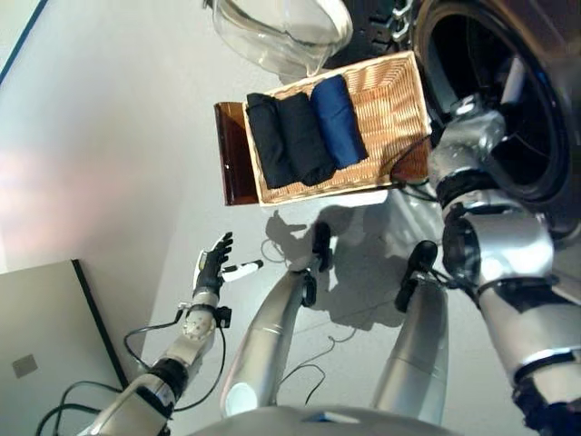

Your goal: Pick up the clothes and place them into the washing machine

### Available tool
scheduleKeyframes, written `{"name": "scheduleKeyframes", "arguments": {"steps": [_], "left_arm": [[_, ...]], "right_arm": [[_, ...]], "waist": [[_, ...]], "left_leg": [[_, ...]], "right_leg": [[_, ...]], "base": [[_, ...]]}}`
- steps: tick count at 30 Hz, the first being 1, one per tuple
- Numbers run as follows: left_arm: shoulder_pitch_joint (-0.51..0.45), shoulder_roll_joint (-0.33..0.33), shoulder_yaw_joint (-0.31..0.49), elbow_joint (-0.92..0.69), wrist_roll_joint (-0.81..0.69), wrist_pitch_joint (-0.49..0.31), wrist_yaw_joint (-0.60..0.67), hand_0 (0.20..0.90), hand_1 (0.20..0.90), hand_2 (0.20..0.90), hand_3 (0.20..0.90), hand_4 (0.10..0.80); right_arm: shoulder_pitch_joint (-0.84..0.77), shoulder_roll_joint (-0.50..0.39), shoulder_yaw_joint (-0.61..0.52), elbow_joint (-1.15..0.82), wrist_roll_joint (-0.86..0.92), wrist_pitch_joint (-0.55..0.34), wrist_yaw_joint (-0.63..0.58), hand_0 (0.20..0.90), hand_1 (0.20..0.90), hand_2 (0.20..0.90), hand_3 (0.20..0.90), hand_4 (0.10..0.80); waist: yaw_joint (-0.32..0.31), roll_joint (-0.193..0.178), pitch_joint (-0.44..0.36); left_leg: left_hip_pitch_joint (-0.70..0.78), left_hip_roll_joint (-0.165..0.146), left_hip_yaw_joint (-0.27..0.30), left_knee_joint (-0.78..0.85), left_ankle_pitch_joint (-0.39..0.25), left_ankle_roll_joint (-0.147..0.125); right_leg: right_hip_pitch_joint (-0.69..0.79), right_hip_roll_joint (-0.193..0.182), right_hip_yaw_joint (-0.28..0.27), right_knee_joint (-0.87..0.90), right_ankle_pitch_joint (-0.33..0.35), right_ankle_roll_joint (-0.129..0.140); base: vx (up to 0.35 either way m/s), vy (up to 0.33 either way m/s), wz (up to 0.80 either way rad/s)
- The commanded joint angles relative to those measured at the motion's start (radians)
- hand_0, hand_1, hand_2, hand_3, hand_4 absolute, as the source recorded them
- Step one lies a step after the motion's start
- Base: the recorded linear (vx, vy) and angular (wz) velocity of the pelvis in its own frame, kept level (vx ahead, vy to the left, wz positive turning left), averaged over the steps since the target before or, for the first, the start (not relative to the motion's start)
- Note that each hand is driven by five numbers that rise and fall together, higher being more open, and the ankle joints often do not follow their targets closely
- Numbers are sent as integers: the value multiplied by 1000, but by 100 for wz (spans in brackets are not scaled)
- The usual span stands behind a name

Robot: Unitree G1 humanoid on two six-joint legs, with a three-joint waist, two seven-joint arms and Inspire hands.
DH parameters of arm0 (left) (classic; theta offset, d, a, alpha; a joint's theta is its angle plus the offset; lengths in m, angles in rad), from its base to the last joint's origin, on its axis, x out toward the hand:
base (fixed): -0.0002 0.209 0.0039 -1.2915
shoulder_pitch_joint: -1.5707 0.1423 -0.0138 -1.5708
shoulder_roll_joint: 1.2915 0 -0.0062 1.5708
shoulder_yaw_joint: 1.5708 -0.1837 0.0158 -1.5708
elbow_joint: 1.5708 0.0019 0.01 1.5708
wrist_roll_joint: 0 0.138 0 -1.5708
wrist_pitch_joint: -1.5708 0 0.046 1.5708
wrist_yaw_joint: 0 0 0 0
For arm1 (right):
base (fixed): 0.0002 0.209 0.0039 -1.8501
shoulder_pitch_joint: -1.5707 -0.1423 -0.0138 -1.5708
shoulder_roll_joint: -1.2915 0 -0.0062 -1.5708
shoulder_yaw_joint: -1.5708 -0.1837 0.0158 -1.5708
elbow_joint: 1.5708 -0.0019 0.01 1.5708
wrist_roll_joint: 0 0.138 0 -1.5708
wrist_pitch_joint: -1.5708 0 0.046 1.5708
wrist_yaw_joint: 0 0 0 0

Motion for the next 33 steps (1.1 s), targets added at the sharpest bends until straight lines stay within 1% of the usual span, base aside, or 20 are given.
{"name": "scheduleKeyframes", "arguments": {"steps": [1,5,7,9,13,14,15,17,18,19,21,22,24,26,28,30,32,33], "left_arm": [[1,29,39,83,-22,-22,28,900,900,900,900,800],[1,21,44,123,-34,-20,23,900,900,900,900,800],[-1,10,48,148,-42,-17,18,900,900,900,900,800],[0,0,48,178,-41,-10,16,900,900,900,900,800],[-9,-24,62,227,-40,3,0,900,900,900,900,800],[-9,-24,62,228,-41,2,-1,900,900,900,900,800],[-9,-37,69,245,-35,6,-6,900,900,900,900,800],[-4,-53,77,270,-21,16,-14,900,900,900,900,800],[0,-57,80,281,-16,18,-15,900,900,900,900,800],[3,-62,88,299,-3,26,-18,900,900,900,900,800],[18,-69,104,329,27,38,-19,900,900,900,900,800],[23,-72,115,349,47,48,-23,900,900,900,900,800],[42,-74,141,376,77,51,-23,900,900,900,900,800],[68,-76,169,396,113,60,-24,900,900,900,900,800],[88,-78,187,423,150,69,-29,900,900,900,900,800],[106,-78,199,431,172,73,-37,900,900,900,900,800],[116,-79,213,439,181,78,-48,900,900,900,900,800],[122,-79,221,445,190,84,-53,900,900,900,900,800]], "right_arm": [[47,-22,44,-87,-31,-42,37,900,900,900,900,800],[116,41,50,-130,-47,-43,41,900,900,900,900,800],[193,85,68,-167,-73,-36,49,900,900,900,900,800],[256,118,69,-186,-89,-29,48,900,900,900,900,800],[374,142,78,-182,-127,18,72,900,900,900,900,800],[376,143,77,-182,-128,18,73,900,900,900,900,800],[439,157,75,-165,-151,40,82,900,900,900,900,800],[519,174,92,-144,-202,78,97,900,900,900,900,800],[554,184,95,-143,-209,88,102,900,900,900,900,800],[591,187,111,-123,-260,110,99,900,900,900,900,800],[685,207,135,-104,-329,146,109,900,900,900,900,800],[725,216,150,-78,-394,171,107,900,900,900,900,800],[809,233,161,-80,-458,190,117,900,900,900,900,800],[871,222,178,-34,-613,234,114,900,900,900,900,800],[930,210,186,12,-721,271,124,900,900,900,900,800],[978,205,212,31,-843,294,103,900,900,900,900,800],[1002,189,202,48,-887,317,109,900,900,900,900,800],[1016,189,191,51,-893,317,119,900,900,900,900,800]], "waist": [[-6,3,-56],[-26,-20,-48],[-41,-43,-46],[-51,-57,-43],[-63,-80,-39],[-64,-79,-36],[-67,-90,-33],[-76,-105,-37],[-78,-111,-38],[-82,-120,-45],[-88,-139,-57],[-91,-149,-68],[-98,-165,-90],[-101,-177,-126],[-105,-190,-167],[-114,-202,-210],[-118,-209,-227],[-118,-212,-233]], "left_leg": [[25,34,-47,-58,-82,-69],[54,41,-45,-73,-79,-69],[88,42,-42,-88,-75,-70],[124,45,-42,-110,-69,-71],[231,41,-45,-168,-55,-72],[237,41,-46,-171,-54,-72],[281,39,-42,-202,-19,-68],[352,42,-43,-237,-11,-71],[382,37,-50,-248,-9,-70],[418,38,-50,-263,-8,-71],[504,33,-52,-299,-7,-71],[539,35,-49,-313,-6,-71],[607,28,-48,-352,-4,-69],[669,23,-44,-410,12,-70],[733,16,-38,-480,28,-72],[781,12,-36,-519,24,-74],[827,-1,-31,-507,6,-61],[849,-7,-28,-508,-3,-53]], "right_leg": [[88,51,-14,-132,2,-29],[125,62,-20,-173,23,-27],[170,69,-28,-214,39,-26],[214,75,-34,-248,51,-23],[327,75,-51,-319,74,-16],[334,75,-53,-323,75,-16],[382,71,-72,-363,117,-18],[459,69,-79,-410,133,-12],[493,69,-82,-430,139,-9],[533,69,-86,-453,144,-8],[627,69,-98,-508,160,0],[664,67,-105,-534,168,5],[742,66,-112,-599,194,20],[804,57,-120,-666,232,40],[856,44,-122,-720,265,59],[896,32,-124,-760,282,75],[932,10,-130,-751,289,84],[947,6,-126,-740,287,86]], "base": [[0,0,0],[-15,14,-14],[6,11,-12],[21,-1,-20],[32,0,-13],[-41,13,-8],[-34,19,-10],[47,24,-7],[104,10,3],[119,5,7],[130,21,8],[125,24,-6],[122,36,-18],[140,72,-13],[171,77,-7],[154,87,2],[129,112,2],[133,115,-3]]}}
